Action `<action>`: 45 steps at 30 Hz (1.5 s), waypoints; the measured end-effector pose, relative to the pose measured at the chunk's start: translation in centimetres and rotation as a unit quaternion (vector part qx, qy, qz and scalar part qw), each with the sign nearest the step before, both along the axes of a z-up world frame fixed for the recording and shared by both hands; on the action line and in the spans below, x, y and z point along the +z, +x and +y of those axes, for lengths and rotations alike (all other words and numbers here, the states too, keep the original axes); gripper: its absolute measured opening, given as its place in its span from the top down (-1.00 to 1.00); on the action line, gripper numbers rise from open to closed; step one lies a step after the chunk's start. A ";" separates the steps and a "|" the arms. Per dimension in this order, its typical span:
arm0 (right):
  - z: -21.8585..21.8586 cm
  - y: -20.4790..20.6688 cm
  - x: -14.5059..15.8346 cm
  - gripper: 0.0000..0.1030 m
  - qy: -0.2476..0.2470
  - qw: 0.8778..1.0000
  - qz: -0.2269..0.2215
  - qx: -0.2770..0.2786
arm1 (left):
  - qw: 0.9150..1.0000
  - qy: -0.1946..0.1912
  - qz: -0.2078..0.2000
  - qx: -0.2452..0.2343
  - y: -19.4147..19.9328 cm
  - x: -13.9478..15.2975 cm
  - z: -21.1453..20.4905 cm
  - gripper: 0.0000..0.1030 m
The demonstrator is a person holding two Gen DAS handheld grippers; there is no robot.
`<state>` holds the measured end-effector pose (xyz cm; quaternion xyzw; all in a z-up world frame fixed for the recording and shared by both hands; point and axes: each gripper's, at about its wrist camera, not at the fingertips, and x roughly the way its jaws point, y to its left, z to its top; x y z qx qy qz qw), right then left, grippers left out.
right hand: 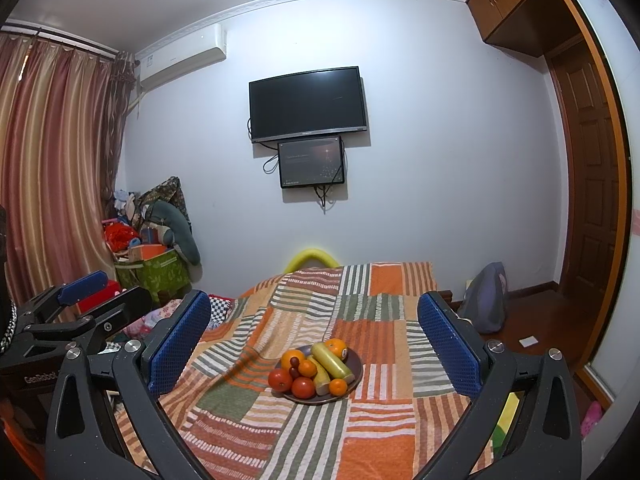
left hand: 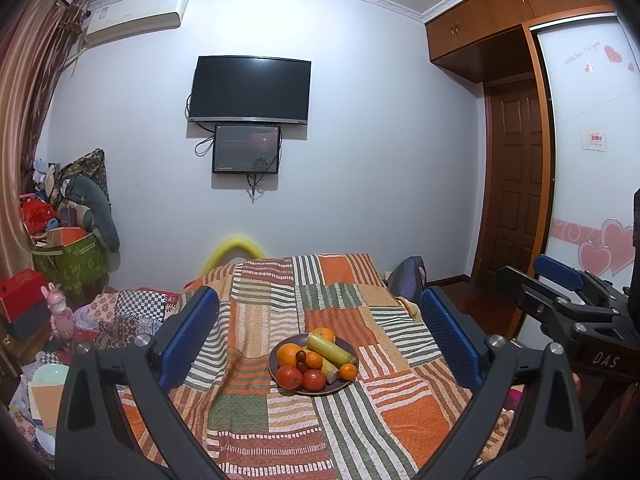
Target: Organize fruits
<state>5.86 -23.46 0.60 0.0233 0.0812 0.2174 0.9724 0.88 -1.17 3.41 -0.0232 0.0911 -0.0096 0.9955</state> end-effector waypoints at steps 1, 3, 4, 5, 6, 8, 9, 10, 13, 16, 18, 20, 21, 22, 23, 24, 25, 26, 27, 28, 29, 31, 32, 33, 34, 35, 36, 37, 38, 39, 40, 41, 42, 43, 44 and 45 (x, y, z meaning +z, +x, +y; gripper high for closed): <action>0.0 0.0 0.0 -1.00 0.000 1.000 0.000 -0.001 | 1.000 0.001 0.000 0.000 0.0 0.0 0.0 -0.99; 0.0 -0.1 0.0 -1.00 -0.001 1.000 -0.002 -0.002 | 1.000 0.001 0.000 0.000 0.0 0.0 0.0 -0.99; 0.0 -0.1 0.0 -1.00 -0.001 1.000 -0.002 -0.003 | 1.000 0.000 0.000 -0.001 0.0 0.0 0.0 -0.99; 0.0 -0.1 0.0 -1.00 -0.001 1.000 -0.002 -0.003 | 1.000 0.000 0.000 -0.001 0.0 0.0 0.0 -0.99; -0.1 -0.1 0.0 -1.00 -0.002 1.000 -0.002 -0.004 | 1.000 0.000 0.000 -0.001 0.0 0.0 0.0 -0.99; 0.0 -0.1 0.0 -1.00 -0.002 1.000 -0.001 -0.005 | 1.000 0.000 0.000 -0.001 0.0 0.0 0.0 -0.99; 0.0 -0.1 0.0 -1.00 -0.002 1.000 -0.001 -0.005 | 1.000 0.000 0.000 -0.001 0.0 0.0 0.0 -0.99; 0.0 -0.1 0.0 -1.00 -0.003 1.000 -0.002 -0.006 | 1.000 0.000 0.000 -0.001 0.0 0.0 0.0 -0.99; 0.0 -0.2 0.1 -1.00 -0.005 1.000 -0.003 -0.008 | 1.000 0.001 0.000 -0.003 -0.1 0.0 -0.1 -0.99; 0.0 -0.3 0.3 -1.00 -0.008 1.000 -0.005 -0.010 | 1.000 0.003 0.000 -0.005 -0.1 0.0 -0.2 -0.99; 0.0 -0.4 0.4 -1.00 -0.009 1.000 -0.006 -0.011 | 1.000 0.003 0.000 -0.007 0.0 0.0 -0.3 -0.99; 0.1 -0.4 0.4 -1.00 -0.010 1.000 -0.007 -0.012 | 1.000 0.003 0.000 -0.010 -0.1 0.0 -0.3 -0.99; 0.1 -0.4 0.4 -1.00 -0.010 1.000 -0.008 -0.012 | 1.000 0.003 0.000 -0.010 -0.1 0.0 -0.3 -0.99; 0.1 -0.5 0.5 -1.00 -0.010 1.000 -0.009 -0.013 | 1.000 0.003 -0.001 -0.011 -0.2 0.0 -0.4 -0.99; 0.0 -0.4 0.5 -1.00 -0.010 1.000 -0.009 -0.014 | 1.000 0.004 -0.002 -0.012 -0.2 0.0 -0.4 -0.99; 0.0 -0.4 0.5 -1.00 -0.010 1.000 -0.009 -0.014 | 1.000 0.004 -0.002 -0.012 -0.2 0.1 -0.4 -0.99; 0.0 -0.4 0.5 -1.00 -0.010 1.000 -0.009 -0.014 | 1.000 0.004 -0.001 -0.013 -0.2 0.1 -0.4 -0.99; 0.0 -0.4 0.5 -1.00 -0.009 1.000 -0.008 -0.014 | 1.000 0.004 0.000 -0.015 -0.2 0.1 -0.4 -0.99; 0.0 -0.3 0.5 -1.00 -0.009 1.000 -0.008 -0.014 | 1.000 0.003 0.000 -0.016 -0.2 0.1 -0.4 -0.99; -0.1 -0.3 0.5 -1.00 -0.008 1.000 -0.008 -0.015 | 1.000 0.001 0.000 -0.017 -0.2 0.1 -0.3 -0.99; -0.1 -0.3 0.6 -1.00 -0.008 1.000 -0.008 -0.015 | 1.000 0.001 -0.001 -0.016 -0.3 0.1 -0.4 -0.99; -0.1 -0.3 0.6 -1.00 -0.009 1.000 -0.008 -0.015 | 1.000 0.001 0.000 -0.017 -0.3 0.1 -0.3 -0.99; -0.1 -0.3 0.6 -1.00 -0.009 1.000 -0.008 -0.015 | 1.000 0.001 0.000 -0.017 -0.3 0.1 -0.3 -0.99; -0.1 -0.3 0.6 -1.00 -0.009 1.000 -0.007 -0.015 | 1.000 0.001 0.001 -0.017 -0.3 0.1 -0.3 -0.99; -0.1 -0.3 0.5 -1.00 -0.009 1.000 -0.007 -0.016 | 1.000 0.001 0.002 -0.018 -0.3 0.1 -0.3 -0.99; -0.1 -0.3 0.5 -1.00 -0.009 1.000 -0.007 -0.016 | 1.000 0.000 0.004 -0.019 -0.3 0.1 -0.2 -0.99; -0.1 -0.3 0.5 -1.00 -0.009 1.000 -0.006 -0.016 | 1.000 -0.002 0.005 -0.022 -0.2 0.1 -0.2 -0.99; -0.1 -0.3 0.5 -1.00 -0.008 1.000 -0.006 -0.016 | 1.000 -0.003 0.006 -0.023 -0.2 0.1 -0.2 -0.99; -0.1 -0.3 0.5 -1.00 -0.008 1.000 -0.005 -0.016 | 1.000 -0.004 0.007 -0.024 -0.2 0.0 -0.2 -0.99; -0.2 -0.2 0.4 -1.00 -0.008 1.000 -0.004 -0.016 | 1.000 -0.004 0.007 -0.023 -0.2 0.0 -0.2 -0.99; -0.2 -0.2 0.4 -1.00 -0.008 1.000 -0.003 -0.017 | 1.000 -0.004 0.007 -0.023 -0.1 0.0 -0.2 -0.99; -0.2 -0.2 0.4 -1.00 -0.008 1.000 -0.002 -0.017 | 1.000 -0.004 0.008 -0.024 -0.1 0.0 -0.2 -0.99; -0.1 -0.1 0.4 -1.00 -0.009 1.000 -0.001 -0.017 | 1.000 -0.005 0.009 -0.025 -0.1 0.0 -0.2 -0.99; -0.1 -0.1 0.4 -1.00 -0.009 1.000 -0.001 -0.017 | 1.000 -0.006 0.010 -0.027 0.0 0.0 -0.2 -0.99; -0.1 -0.1 0.4 -1.00 -0.010 1.000 -0.001 -0.018 | 1.000 -0.005 0.011 -0.027 0.0 0.0 -0.2 -0.99; -0.1 -0.1 0.4 -1.00 -0.010 1.000 0.000 -0.017 | 1.000 -0.004 0.012 -0.027 0.2 0.0 -0.1 -0.99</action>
